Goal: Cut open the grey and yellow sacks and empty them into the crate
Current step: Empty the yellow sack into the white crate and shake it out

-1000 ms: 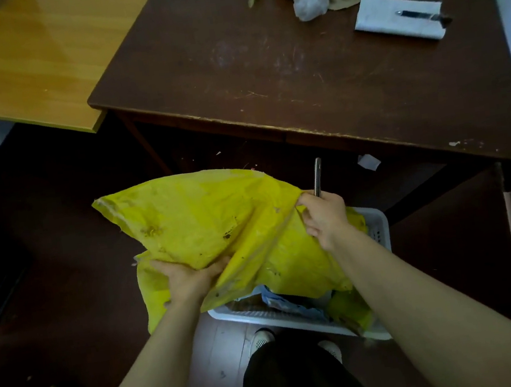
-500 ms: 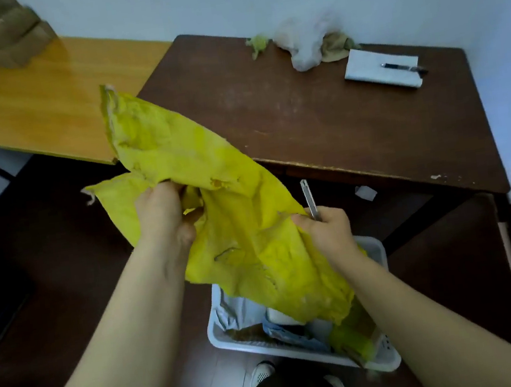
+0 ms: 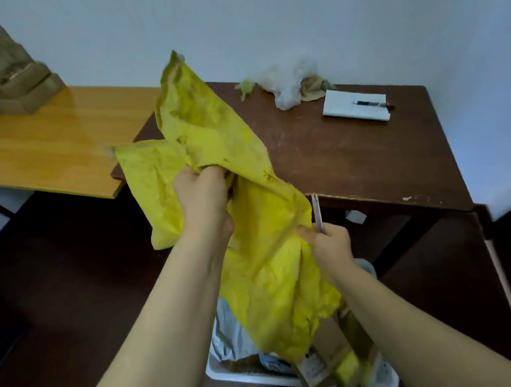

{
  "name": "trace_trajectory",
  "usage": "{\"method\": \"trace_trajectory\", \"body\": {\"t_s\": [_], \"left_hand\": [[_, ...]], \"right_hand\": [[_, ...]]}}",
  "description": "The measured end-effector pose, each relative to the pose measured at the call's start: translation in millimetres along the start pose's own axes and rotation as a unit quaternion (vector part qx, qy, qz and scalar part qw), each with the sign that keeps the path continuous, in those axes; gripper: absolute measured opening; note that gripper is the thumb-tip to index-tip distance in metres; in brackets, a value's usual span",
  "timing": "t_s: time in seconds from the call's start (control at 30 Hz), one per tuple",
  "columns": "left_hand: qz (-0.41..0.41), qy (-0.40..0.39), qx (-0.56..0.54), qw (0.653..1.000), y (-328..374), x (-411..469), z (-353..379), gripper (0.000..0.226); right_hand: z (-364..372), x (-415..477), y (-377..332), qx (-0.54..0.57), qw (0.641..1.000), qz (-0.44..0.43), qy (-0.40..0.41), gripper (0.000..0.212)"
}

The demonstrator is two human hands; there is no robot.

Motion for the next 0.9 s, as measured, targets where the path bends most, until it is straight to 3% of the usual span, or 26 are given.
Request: {"method": "trace_trajectory", "body": {"t_s": [0.1, 0.17, 0.23, 0.37, 0.5, 0.57, 0.63, 0.7, 0.77, 0.8, 0.83, 0.9], "left_hand": [[-0.037, -0.009, 0.065, 0.997, -29, -1, 1, 0.018], [-0.075, -0.022, 0.107, 0.991, -55, -3, -3, 0.015], [-0.1, -0.042, 0.149, 0.983, -76, -7, -3, 0.019], [-0.097, -0.122, 0.234, 0.96, -102, -20, 20, 0.022], [-0.139, -0.215, 0.204, 0.945, -119, -32, 38, 0.045], [-0.14, -0.172, 0.154, 0.963, -115, -28, 16, 0.035], [-0.098, -0.02, 0.224, 0.969, -100, -17, -39, 0.034], [-0.105, 0.104, 0.368, 0.918, -90, -5, -91, 0.068], [-0.189, 0.115, 0.435, 0.873, -103, 6, -118, 0.101], [-0.22, 0.1, 0.445, 0.862, -113, 11, -124, 0.107], [-0.234, 0.077, 0.437, 0.865, -122, 15, -126, 0.102], [-0.207, 0.021, 0.379, 0.902, -131, 24, -120, 0.055]], "right_hand": [[-16, -7, 14, 0.024, 0.996, 0.08, -0.006, 0.011], [-20, -7, 1, 0.101, 0.992, 0.064, -0.026, 0.033], [-9, -1, -29, 0.149, 0.985, 0.013, -0.09, 0.036], [35, 1, -67, 0.029, 0.975, -0.016, -0.219, 0.058], [37, 3, -73, -0.048, 0.984, -0.057, -0.162, 0.01], [22, 6, -64, -0.031, 0.991, -0.051, -0.124, 0.008], [12, 5, -54, 0.013, 0.993, -0.029, -0.116, 0.006], [3, 2, -43, 0.049, 0.992, 0.0, -0.117, 0.004], [-6, -1, -37, 0.065, 0.991, 0.018, -0.119, 0.009], [-11, -3, -34, 0.073, 0.99, 0.025, -0.117, 0.01], [-17, -5, -32, 0.079, 0.99, 0.031, -0.109, 0.011], [-34, -6, -24, 0.096, 0.991, 0.046, -0.075, 0.013]]}}
Point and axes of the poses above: each hand's wrist, its own x-axis towards the middle knuckle, its own z-axis out of the palm, y = z × x, the point moved 10 cm from there along x, towards the middle knuckle, and after that the axes turned 12 degrees about -y, right-handed, at the moved point
